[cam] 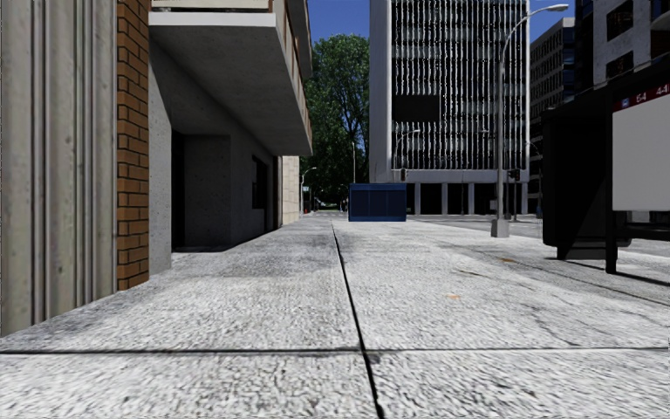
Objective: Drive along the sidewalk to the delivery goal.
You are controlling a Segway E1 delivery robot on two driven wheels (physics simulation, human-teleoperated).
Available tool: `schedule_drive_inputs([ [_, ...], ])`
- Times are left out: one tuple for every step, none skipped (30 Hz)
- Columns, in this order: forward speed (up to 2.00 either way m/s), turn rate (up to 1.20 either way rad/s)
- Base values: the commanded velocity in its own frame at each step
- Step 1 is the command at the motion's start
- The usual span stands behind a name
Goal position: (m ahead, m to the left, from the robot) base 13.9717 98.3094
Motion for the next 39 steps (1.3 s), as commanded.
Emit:
schedule_drive_inputs([
  [2.0,0.0],
  [2.0,0.0],
  [2.0,0.0],
  [2.0,0.0],
  [2.0,0.0],
  [2.0,0.0],
  [2.0,0.0],
  [2.0,0.0],
  [2.0,0.0],
  [2.0,0.0],
  [2.0,0.0],
  [2.0,0.0],
  [2.0,0.0],
  [2.0,0.0],
  [2.0,0.0],
  [2.0,0.0],
  [2.0,0.0],
  [2.0,0.0],
  [2.0,0.0],
  [2.0,0.0],
  [2.0,0.0],
  [2.0,0.0],
  [2.0,0.0],
  [2.0,0.0],
  [2.0,0.0],
  [2.0,0.0],
  [2.0,0.0],
  [2.0,0.0],
  [2.0,0.0],
  [2.0,0.0],
  [2.0,0.0],
  [2.0,0.0],
  [2.0,0.0],
  [2.0,0.0],
  [2.0,0.0],
  [2.0,0.0],
  [2.0,0.0],
  [2.0,0.0],
  [2.0,0.0],
])
